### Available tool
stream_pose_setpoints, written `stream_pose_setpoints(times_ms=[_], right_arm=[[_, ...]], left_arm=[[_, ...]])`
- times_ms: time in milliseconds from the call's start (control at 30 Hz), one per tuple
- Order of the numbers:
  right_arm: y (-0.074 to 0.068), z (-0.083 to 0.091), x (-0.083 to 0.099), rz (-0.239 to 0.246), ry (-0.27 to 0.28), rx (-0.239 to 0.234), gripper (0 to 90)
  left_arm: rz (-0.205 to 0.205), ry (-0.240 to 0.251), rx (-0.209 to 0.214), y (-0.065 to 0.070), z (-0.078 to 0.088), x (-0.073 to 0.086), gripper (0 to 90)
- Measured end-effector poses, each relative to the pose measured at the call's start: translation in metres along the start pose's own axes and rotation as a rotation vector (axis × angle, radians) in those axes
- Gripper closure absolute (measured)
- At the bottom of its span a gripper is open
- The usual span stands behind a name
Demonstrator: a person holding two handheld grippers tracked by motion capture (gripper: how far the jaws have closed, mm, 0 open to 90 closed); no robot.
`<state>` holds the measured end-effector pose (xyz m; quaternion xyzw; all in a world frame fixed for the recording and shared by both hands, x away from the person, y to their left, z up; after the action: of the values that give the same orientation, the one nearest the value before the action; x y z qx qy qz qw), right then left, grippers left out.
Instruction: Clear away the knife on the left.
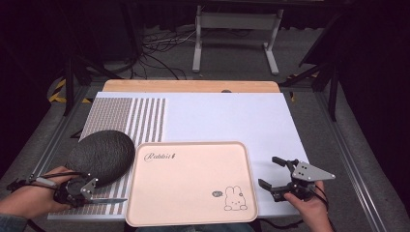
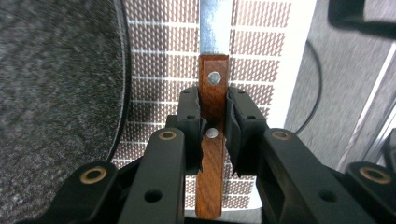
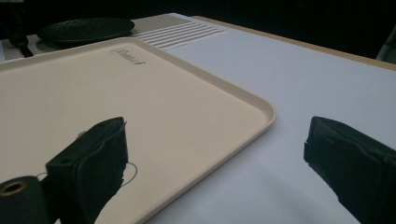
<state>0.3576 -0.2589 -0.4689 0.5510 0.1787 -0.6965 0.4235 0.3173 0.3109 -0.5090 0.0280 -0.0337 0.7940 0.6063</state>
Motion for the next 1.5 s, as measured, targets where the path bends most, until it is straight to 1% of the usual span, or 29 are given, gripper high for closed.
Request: stream_pose_setpoints(times_ms=[33, 67, 100, 133, 167, 200, 333, 433, 467, 500, 533, 600, 633, 667, 700, 733, 767, 800, 867, 900, 933, 1000, 1133, 1167, 1200, 1233, 1300, 1400, 1500], right_arm=[[0.0, 0.0, 0.0, -0.001, -0.001, 0.001, 6.8], [0.0, 0.0, 0.0, -0.001, -0.002, 0.002, 6.8], [0.001, -0.001, 0.0, 0.0, -0.002, 0.002, 6.8], [0.0, -0.001, 0.001, -0.002, -0.003, 0.002, 6.8], [0.0, -0.001, 0.0, -0.002, -0.001, 0.0, 6.8], [0.0, -0.001, 0.0, -0.001, -0.001, 0.0, 6.8], [0.0, 0.0, 0.001, -0.003, -0.002, 0.002, 6.8], [0.0, 0.0, 0.001, -0.004, 0.001, 0.0, 6.8], [0.0, 0.0, 0.001, -0.004, 0.001, 0.0, 6.8], [0.0, 0.0, 0.001, -0.004, 0.001, 0.0, 6.8], [0.0, 0.0, 0.001, -0.004, 0.0, 0.001, 6.8], [0.001, 0.0, 0.002, -0.007, -0.004, 0.005, 6.8], [0.001, 0.0, 0.002, -0.009, -0.005, 0.006, 6.8], [0.002, 0.0, 0.002, -0.009, -0.005, 0.009, 6.8], [0.002, 0.0, 0.002, -0.009, -0.005, 0.009, 6.8], [0.002, 0.0, 0.002, -0.008, -0.006, 0.012, 6.8], [0.002, 0.001, 0.002, -0.01, -0.006, 0.013, 6.8], [0.003, 0.001, 0.002, -0.011, -0.011, 0.017, 6.7], [0.004, 0.001, 0.003, -0.018, -0.009, 0.019, 6.7], [0.004, 0.002, 0.003, -0.019, -0.01, 0.02, 6.7], [0.004, 0.002, 0.003, -0.023, -0.013, 0.021, 6.7], [0.005, 0.003, 0.004, -0.029, -0.013, 0.025, 6.7], [0.005, 0.003, 0.004, -0.032, -0.015, 0.024, 6.7], [0.005, 0.003, 0.004, -0.032, -0.015, 0.025, 6.7], [0.005, 0.003, 0.004, -0.031, -0.016, 0.027, 6.8], [0.005, 0.003, 0.004, -0.031, -0.016, 0.027, 6.8], [0.006, 0.003, 0.004, -0.031, -0.019, 0.03, 6.9], [0.007, 0.004, 0.006, -0.034, -0.026, 0.035, 6.9], [0.007, 0.004, 0.007, -0.034, -0.035, 0.036, 6.9]], left_arm=[[-0.005, 0.002, -0.003, -0.001, 0.004, 0.001, 77.4], [0.016, 0.02, -0.006, -0.001, 0.007, 0.001, 77.4], [0.011, 0.026, -0.003, -0.001, 0.01, 0.001, 77.5], [0.027, 0.029, -0.012, -0.001, 0.014, 0.003, 77.5], [0.022, 0.036, -0.015, -0.002, 0.016, 0.003, 77.5], [0.029, 0.025, -0.025, -0.003, 0.02, 0.005, 77.5], [0.065, 0.071, -0.03, -0.003, 0.032, 0.003, 77.5], [0.111, 0.128, -0.024, -0.003, 0.042, -0.001, 77.6], [0.123, 0.142, -0.013, -0.002, 0.045, -0.002, 77.6], [0.123, 0.142, -0.013, -0.002, 0.045, -0.002, 77.6], [0.159, 0.155, 0.011, 0.0, 0.049, -0.005, 77.6], [0.192, 0.205, 0.028, 0.0, 0.057, -0.012, 77.6], [0.218, 0.218, 0.038, 0.0, 0.06, -0.015, 77.6], [0.218, 0.218, 0.038, 0.0, 0.06, -0.015, 77.6], [0.251, 0.243, 0.055, 0.0, 0.065, -0.019, 77.6], [0.266, 0.254, 0.066, 0.0, 0.068, -0.022, 77.6], [0.291, 0.266, 0.094, 0.001, 0.071, -0.026, 77.6], [0.303, 0.274, 0.116, 0.002, 0.073, -0.028, 77.6], [0.372, 0.284, 0.175, 0.004, 0.076, -0.034, 77.5], [0.413, 0.279, 0.184, 0.003, 0.077, -0.036, 77.5], [0.454, 0.284, 0.183, 0.002, 0.078, -0.039, 77.5], [0.497, 0.299, 0.182, 0.002, 0.08, -0.046, 77.6], [0.529, 0.327, 0.178, 0.002, 0.083, -0.059, 77.6], [0.529, 0.334, 0.172, 0.002, 0.084, -0.062, 77.5], [0.549, 0.353, 0.183, 0.002, 0.084, -0.067, 77.5], [0.549, 0.353, 0.183, 0.002, 0.084, -0.067, 77.5], [0.598, 0.38, 0.192, 0.002, 0.086, -0.074, 77.5], [0.646, 0.399, 0.203, 0.007, 0.088, -0.083, 77.5], [0.664, 0.423, 0.206, 0.008, 0.09, -0.093, 77.5]])
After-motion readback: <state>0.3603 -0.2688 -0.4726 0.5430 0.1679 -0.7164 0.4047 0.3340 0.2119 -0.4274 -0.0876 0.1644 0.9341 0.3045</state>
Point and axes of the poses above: each handheld gripper's, and its own axes: z roughly backward along the jaws, x roughly out of its underside, y roughly to its right, the point moved 9 cm from there along -z, roughly forward along the jaws, and after that the axes turned 12 degrees about z, right-handed, at the moved point
